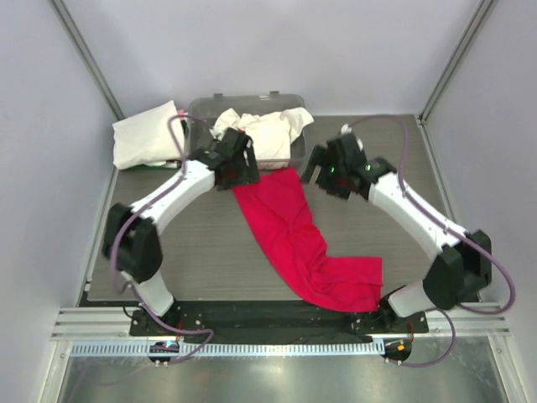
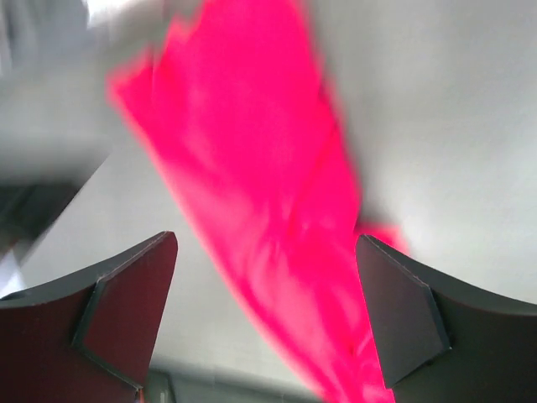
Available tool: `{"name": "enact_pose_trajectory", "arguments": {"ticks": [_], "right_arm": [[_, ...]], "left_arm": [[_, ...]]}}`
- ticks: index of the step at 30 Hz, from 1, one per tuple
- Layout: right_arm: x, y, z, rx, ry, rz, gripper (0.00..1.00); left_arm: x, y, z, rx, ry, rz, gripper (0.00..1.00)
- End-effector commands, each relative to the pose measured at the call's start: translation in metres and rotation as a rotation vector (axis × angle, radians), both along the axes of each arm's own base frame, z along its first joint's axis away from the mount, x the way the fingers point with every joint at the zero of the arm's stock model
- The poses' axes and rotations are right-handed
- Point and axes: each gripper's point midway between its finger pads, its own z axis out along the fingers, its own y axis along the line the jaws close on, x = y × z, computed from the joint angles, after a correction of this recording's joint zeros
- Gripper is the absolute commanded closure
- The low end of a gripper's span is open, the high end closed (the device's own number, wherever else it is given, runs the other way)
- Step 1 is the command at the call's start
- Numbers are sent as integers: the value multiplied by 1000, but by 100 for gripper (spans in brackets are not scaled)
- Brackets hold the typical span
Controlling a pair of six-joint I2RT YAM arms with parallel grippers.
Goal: Fold and stack the t-shirts
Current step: Fold the tshirt
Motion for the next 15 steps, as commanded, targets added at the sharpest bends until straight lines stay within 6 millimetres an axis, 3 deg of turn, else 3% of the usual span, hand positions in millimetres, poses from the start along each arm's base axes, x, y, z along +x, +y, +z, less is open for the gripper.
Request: {"name": "enact_pose_trajectory", "arguments": {"ticks": [1,2,3,4,5,6,7,8,11,14,15], "right_arm": [[58,-20,-11,-146,-9,36,7],[84,-18,10,-135,-63,21,7],[99,-15,3,-154,-57,35,7],[116,-12,-25,-180,-8,37,7],[139,-8,-16,-172,-42,30,7],[151,-6,-23,-176,-40,34,8],[163,-3,-58,-207,12,52,9],[184,3,-48,-198,-35,48,9],[219,5,-68,-219,-34,30,13],[237,-3,-80,-250,-39,2,37],[240,-6,-79,-265,-48,-9,58]], "left_arm": [[-26,40,57,6,-97,-18,21],[-35,45,61,17,-100,-38,22],[-50,54,63,19,-98,-42,22],[-62,61,62,27,-79,-45,22],[-70,65,62,24,-75,-43,22],[-88,74,61,15,-77,-38,22],[-99,77,60,-1,-66,-36,22],[-110,78,58,-33,-56,-15,23],[-147,85,53,-130,-68,-2,23],[-174,98,48,-176,-92,36,24],[-178,103,47,-171,-97,51,24]]}}
